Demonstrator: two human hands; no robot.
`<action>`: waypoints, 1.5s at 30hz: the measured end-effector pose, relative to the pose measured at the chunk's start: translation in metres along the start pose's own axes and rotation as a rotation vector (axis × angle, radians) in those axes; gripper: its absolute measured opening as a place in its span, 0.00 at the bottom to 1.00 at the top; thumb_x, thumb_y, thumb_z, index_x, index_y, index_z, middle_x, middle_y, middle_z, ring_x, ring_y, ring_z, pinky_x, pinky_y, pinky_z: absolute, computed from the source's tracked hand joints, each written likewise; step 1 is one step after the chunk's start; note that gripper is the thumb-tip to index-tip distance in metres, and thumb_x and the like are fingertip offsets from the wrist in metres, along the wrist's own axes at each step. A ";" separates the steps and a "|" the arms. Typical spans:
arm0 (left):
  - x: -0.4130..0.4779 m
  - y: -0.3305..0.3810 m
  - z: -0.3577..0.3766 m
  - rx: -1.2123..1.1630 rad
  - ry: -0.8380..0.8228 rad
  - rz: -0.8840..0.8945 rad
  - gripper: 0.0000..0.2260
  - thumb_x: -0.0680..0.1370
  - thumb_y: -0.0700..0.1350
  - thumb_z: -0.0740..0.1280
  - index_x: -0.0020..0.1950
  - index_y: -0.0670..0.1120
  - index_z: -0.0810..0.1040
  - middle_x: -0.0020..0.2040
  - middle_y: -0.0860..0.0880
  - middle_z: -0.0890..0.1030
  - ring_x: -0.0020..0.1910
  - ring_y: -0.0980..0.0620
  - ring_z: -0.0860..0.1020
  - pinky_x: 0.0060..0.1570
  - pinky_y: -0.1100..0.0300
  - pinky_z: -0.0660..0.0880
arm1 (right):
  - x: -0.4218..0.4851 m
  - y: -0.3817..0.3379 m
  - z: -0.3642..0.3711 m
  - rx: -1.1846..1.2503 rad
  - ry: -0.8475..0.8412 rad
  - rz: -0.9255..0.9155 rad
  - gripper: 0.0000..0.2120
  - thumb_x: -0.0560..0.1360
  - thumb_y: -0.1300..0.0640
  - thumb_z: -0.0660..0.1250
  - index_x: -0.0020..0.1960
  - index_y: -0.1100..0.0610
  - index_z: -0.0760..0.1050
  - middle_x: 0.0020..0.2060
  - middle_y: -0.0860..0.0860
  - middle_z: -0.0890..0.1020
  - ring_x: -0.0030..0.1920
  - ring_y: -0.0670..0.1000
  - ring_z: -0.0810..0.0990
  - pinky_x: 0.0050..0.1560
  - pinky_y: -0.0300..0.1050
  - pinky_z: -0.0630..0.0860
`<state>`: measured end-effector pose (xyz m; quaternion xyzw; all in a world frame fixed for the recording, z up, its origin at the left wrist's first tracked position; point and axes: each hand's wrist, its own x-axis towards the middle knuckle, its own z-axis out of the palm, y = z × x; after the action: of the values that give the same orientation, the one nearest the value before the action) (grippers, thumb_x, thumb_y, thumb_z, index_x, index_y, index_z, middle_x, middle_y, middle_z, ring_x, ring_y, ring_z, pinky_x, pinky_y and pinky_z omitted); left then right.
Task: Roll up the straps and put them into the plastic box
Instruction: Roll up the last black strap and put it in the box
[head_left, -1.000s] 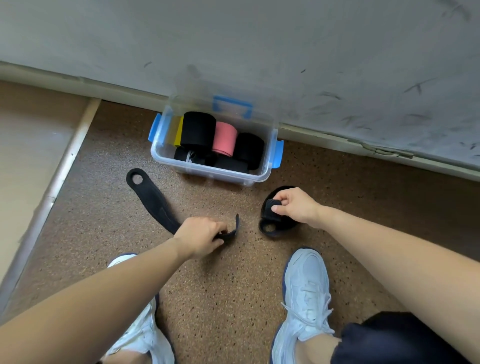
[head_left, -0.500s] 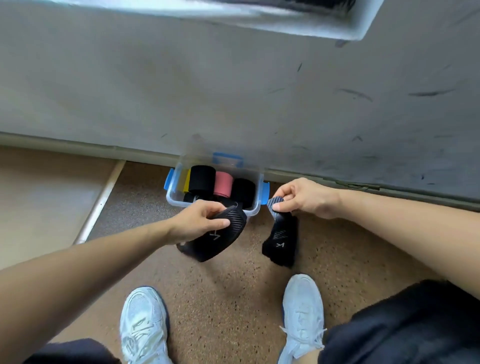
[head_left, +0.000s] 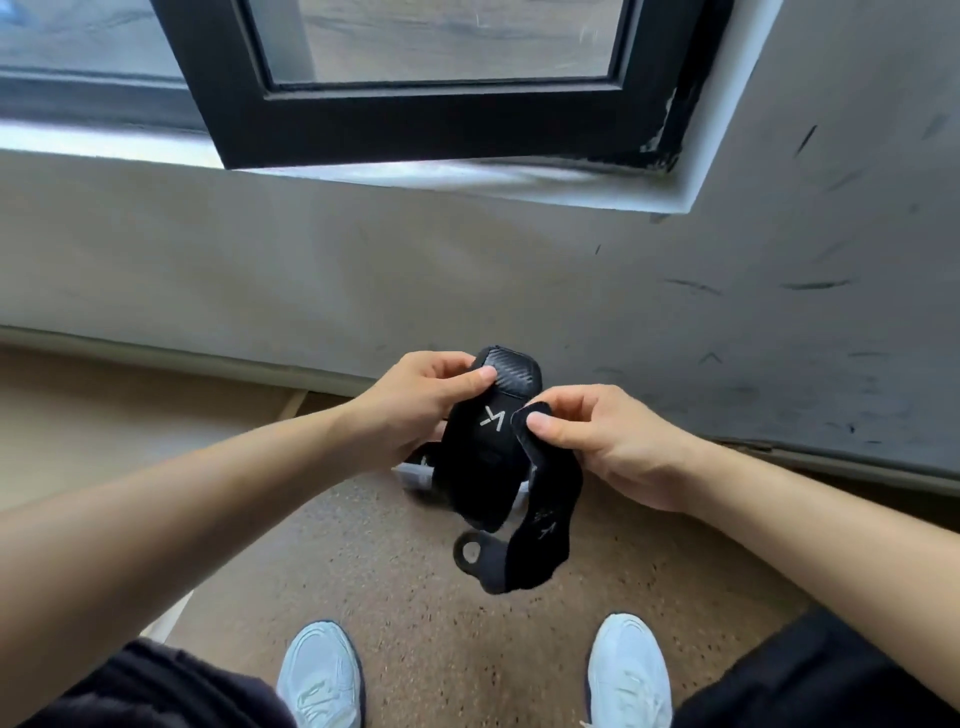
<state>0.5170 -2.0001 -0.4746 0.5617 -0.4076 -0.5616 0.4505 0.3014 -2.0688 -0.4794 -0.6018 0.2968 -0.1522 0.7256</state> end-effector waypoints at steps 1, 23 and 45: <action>-0.002 0.003 0.001 -0.003 0.000 0.008 0.13 0.84 0.45 0.65 0.61 0.35 0.79 0.46 0.45 0.83 0.41 0.54 0.82 0.36 0.64 0.78 | 0.001 -0.001 0.002 -0.006 0.046 -0.026 0.12 0.79 0.60 0.68 0.57 0.68 0.80 0.47 0.59 0.84 0.47 0.55 0.82 0.50 0.45 0.79; 0.028 0.015 -0.007 0.126 0.129 0.078 0.08 0.84 0.40 0.65 0.61 0.42 0.80 0.53 0.43 0.86 0.53 0.47 0.85 0.51 0.51 0.83 | 0.021 -0.020 -0.046 0.082 0.583 0.001 0.07 0.83 0.56 0.66 0.53 0.59 0.79 0.37 0.51 0.79 0.32 0.44 0.79 0.32 0.35 0.77; 0.026 0.015 0.008 -0.103 0.007 -0.013 0.24 0.82 0.30 0.62 0.74 0.51 0.72 0.68 0.41 0.80 0.64 0.32 0.79 0.66 0.35 0.74 | 0.019 -0.016 -0.008 -0.318 0.451 -0.349 0.03 0.79 0.63 0.71 0.50 0.59 0.84 0.39 0.58 0.83 0.37 0.49 0.83 0.40 0.47 0.85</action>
<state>0.5105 -2.0290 -0.4670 0.5424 -0.3728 -0.5829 0.4765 0.3135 -2.0898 -0.4697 -0.7004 0.3626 -0.3556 0.5015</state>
